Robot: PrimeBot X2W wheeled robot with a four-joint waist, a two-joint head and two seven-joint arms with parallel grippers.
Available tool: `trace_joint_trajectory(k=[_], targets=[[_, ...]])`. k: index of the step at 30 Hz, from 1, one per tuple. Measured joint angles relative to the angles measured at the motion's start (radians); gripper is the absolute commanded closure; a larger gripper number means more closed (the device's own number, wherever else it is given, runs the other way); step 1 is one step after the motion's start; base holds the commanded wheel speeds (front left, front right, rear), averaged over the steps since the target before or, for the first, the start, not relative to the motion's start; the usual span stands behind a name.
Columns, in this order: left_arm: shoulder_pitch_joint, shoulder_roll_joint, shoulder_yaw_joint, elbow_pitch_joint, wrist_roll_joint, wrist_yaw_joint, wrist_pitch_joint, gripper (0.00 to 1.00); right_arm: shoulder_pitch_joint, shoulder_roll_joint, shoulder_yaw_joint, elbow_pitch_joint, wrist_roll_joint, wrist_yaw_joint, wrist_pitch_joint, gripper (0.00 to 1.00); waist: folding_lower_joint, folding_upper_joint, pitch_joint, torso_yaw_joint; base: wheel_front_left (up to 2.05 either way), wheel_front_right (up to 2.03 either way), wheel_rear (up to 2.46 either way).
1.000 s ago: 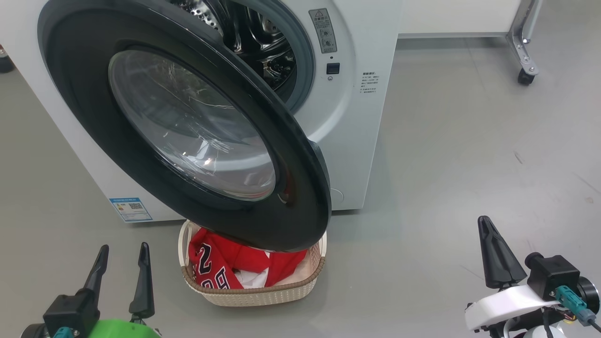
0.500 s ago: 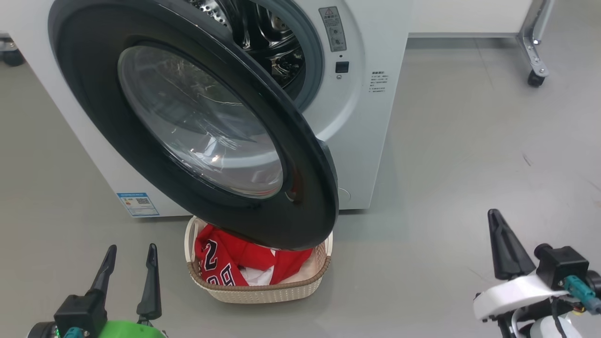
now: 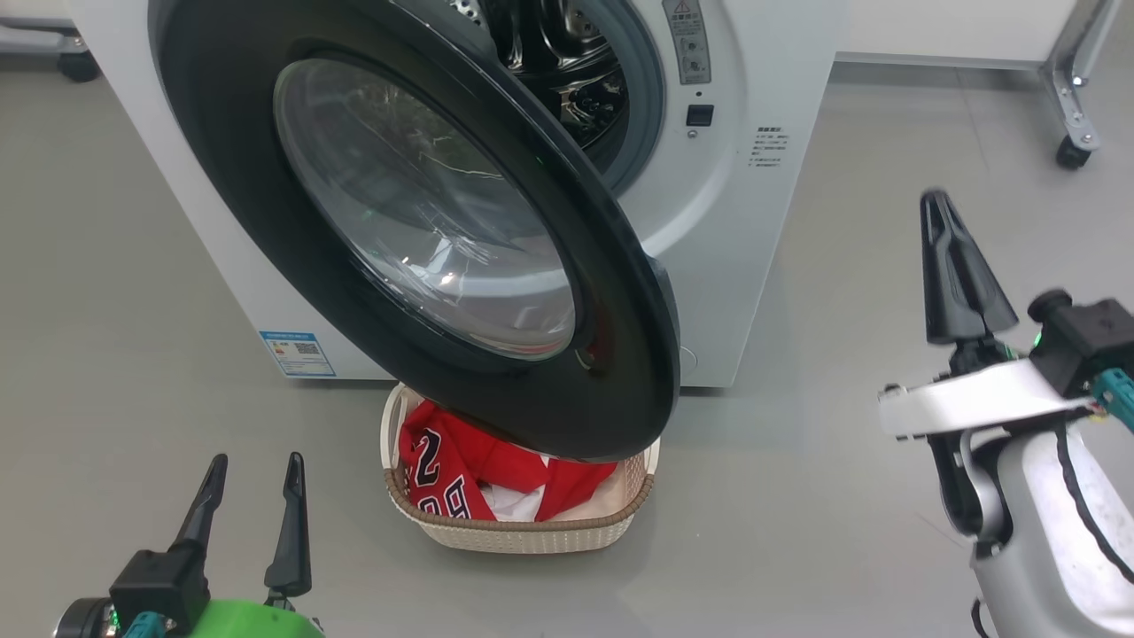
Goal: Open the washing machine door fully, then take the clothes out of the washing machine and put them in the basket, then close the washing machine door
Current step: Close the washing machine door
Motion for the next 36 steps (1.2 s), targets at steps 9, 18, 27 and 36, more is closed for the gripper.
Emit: trace_joint_trajectory(k=[9, 18, 27, 36], targets=[[-0.004, -0.006, 0.010, 0.002, 0.007, 0.000, 0.000, 0.00, -0.117, 0.028, 0.123, -0.098, -0.036, 0.068, -0.004, 1.00, 0.0000, 0.0000, 0.002, 0.017, 0.00, 0.00, 0.00], [-0.010, -0.007, 0.016, -0.002, 0.017, 0.000, 0.000, 0.00, -0.119, 0.072, 0.286, -0.103, -0.043, 0.107, 0.055, 1.00, 0.0000, 0.0000, 0.004, 0.023, 0.00, 0.00, 0.00], [-0.019, -0.009, 0.014, -0.012, 0.029, 0.000, 0.000, 0.00, -0.060, 0.082, 0.336, 0.014, 0.002, 0.114, 0.132, 1.00, 0.0000, 0.0000, 0.024, 0.034, 0.00, 0.00, 0.00], [-0.045, -0.019, 0.004, -0.015, 0.033, 0.000, 0.000, 0.00, -0.061, 0.090, 0.334, 0.120, 0.040, 0.115, 0.164, 1.00, 0.0000, 0.0000, 0.054, 0.050, 0.00, 0.00, 0.00]])
